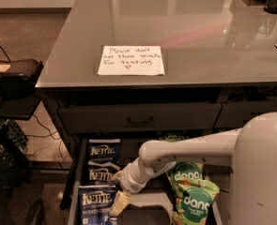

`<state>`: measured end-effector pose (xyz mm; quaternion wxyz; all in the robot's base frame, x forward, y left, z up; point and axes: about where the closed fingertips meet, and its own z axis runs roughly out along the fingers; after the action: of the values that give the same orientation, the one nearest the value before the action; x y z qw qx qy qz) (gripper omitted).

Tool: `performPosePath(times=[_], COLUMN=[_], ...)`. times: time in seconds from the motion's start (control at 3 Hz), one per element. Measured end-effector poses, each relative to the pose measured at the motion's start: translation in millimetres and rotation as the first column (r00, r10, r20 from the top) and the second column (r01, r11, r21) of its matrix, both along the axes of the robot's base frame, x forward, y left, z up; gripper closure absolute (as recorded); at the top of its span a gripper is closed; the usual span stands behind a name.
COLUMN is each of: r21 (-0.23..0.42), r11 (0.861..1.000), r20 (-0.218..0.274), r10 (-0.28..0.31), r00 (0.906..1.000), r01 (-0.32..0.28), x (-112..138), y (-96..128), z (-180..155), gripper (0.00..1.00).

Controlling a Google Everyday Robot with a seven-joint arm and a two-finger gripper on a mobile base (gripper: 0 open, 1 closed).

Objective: Pick blue chip bag from middle drawer and place on counter

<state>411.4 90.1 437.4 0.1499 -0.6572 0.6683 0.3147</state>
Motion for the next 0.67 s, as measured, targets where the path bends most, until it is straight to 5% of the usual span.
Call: performPosePath(times=[0.67], r21=[0.032], r11=[0.998], r20=[-0.061], r10=[0.049], r00=[0.9969], r01=[-0.047], x=[-2.8], y=[25.0], z=[-20.6], gripper=[0.34])
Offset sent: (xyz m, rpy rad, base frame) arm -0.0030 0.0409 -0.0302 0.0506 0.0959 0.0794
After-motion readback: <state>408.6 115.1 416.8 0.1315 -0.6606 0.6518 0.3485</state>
